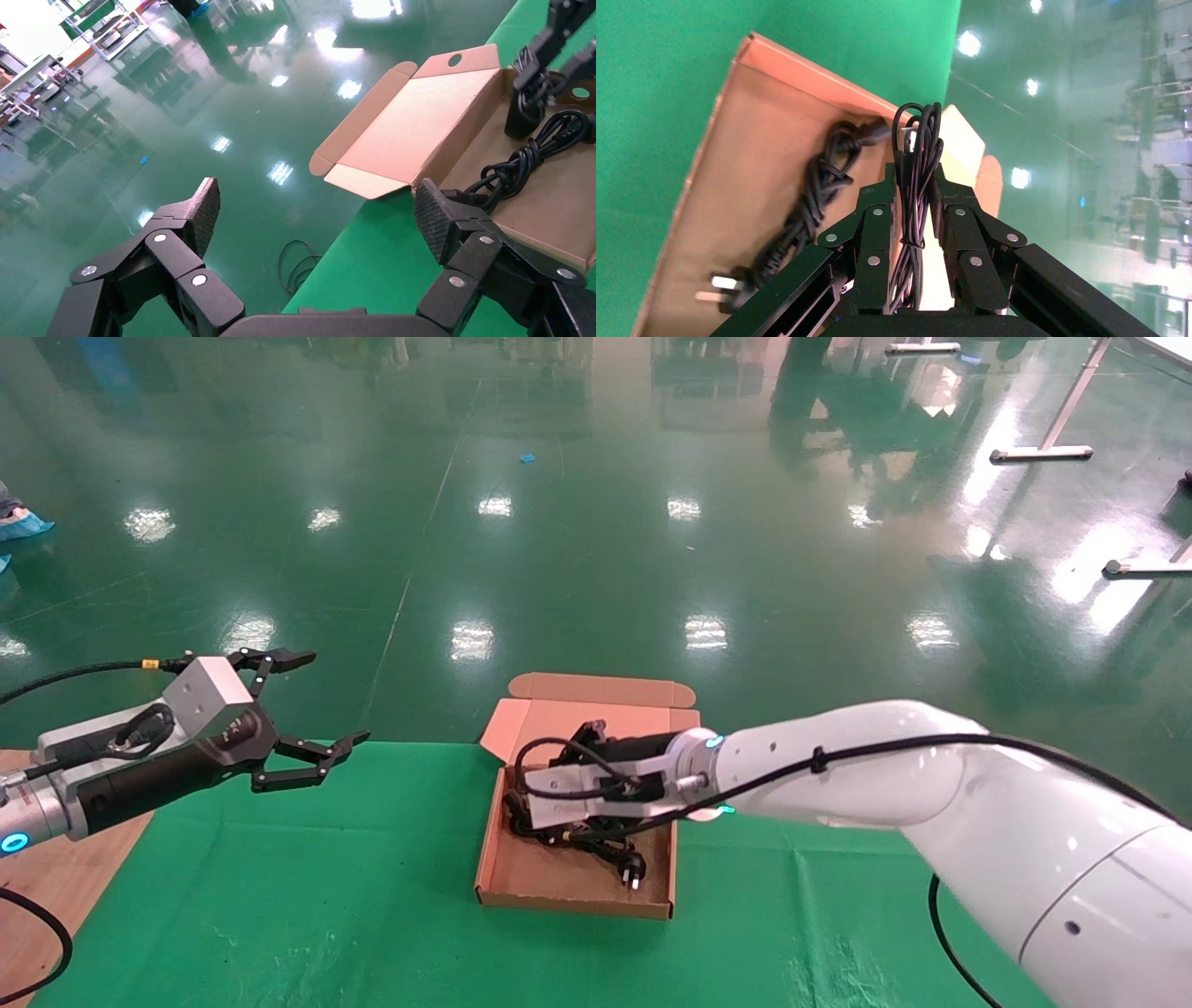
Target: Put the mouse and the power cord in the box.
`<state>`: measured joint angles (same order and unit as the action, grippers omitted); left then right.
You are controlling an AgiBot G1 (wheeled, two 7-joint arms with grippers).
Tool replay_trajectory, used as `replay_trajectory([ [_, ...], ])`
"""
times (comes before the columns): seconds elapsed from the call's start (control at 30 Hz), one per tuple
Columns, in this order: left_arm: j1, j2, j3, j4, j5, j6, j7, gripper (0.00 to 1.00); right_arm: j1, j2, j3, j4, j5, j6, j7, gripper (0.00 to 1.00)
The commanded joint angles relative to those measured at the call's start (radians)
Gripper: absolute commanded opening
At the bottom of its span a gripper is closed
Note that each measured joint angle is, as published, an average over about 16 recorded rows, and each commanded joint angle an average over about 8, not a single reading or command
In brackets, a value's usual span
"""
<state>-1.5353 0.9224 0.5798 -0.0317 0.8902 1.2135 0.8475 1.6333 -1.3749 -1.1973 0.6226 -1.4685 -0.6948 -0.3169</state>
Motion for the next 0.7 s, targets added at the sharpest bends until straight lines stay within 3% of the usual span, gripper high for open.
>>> replay_trajectory([
  [0.03, 0.0, 0.001, -0.002, 0.004, -0.003, 0.003, 0.006, 1.0, -0.01, 0.0, -0.032, 0.01, 0.015, 0.019, 0.01, 0.0],
  [0.17, -0.001, 0.002, -0.003, 0.01, -0.004, 0.005, 0.012, 1.0, -0.02, 0.001, -0.08, 0.008, 0.035, 0.044, 0.024, 0.0],
  [0.2, -0.001, 0.002, -0.003, 0.011, -0.005, 0.006, 0.013, 1.0, -0.023, 0.002, -0.091, 0.006, 0.04, 0.049, 0.028, 0.05],
  [0.43, -0.003, 0.002, -0.005, 0.017, -0.007, 0.009, 0.017, 1.0, -0.035, 0.002, -0.135, 0.001, 0.069, 0.079, 0.051, 0.9],
  [0.47, -0.003, 0.001, -0.005, 0.017, -0.007, 0.009, 0.017, 1.0, -0.036, 0.002, -0.137, 0.001, 0.071, 0.082, 0.052, 0.98],
  [0.7, -0.004, 0.002, -0.005, 0.018, -0.008, 0.01, 0.018, 1.0, -0.039, 0.002, -0.137, 0.0, 0.073, 0.083, 0.051, 1.0],
])
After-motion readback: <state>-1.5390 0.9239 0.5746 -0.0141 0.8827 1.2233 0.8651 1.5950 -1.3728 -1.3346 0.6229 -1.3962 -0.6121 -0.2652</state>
